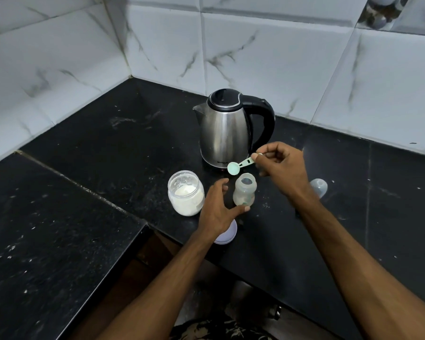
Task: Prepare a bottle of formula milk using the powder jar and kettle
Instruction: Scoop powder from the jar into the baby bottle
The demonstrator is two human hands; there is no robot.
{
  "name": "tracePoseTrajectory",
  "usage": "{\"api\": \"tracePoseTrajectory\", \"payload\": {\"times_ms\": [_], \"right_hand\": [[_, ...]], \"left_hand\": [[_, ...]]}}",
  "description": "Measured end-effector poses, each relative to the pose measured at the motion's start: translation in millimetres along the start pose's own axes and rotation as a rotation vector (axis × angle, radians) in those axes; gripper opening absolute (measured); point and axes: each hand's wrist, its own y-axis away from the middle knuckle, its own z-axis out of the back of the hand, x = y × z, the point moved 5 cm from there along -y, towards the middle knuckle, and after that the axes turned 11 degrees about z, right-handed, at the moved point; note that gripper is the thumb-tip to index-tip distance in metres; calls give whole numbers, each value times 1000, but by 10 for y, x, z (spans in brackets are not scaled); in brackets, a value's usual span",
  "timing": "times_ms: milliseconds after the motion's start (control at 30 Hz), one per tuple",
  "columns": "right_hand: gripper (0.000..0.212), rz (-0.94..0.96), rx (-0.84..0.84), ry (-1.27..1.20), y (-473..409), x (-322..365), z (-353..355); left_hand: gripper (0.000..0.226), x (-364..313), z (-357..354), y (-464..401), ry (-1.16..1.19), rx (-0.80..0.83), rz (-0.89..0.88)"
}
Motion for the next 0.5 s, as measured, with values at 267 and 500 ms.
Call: {"api": "tracePoseTrajectory", "payload": {"times_ms": [267, 500], "right_hand": [[10, 35, 154, 10, -31, 59, -778], [7, 113, 343, 324, 29, -9, -1320]], "left_hand": [[77, 213, 193, 292, -22, 12, -32], [67, 285, 273, 359, -53, 13, 4]]}}
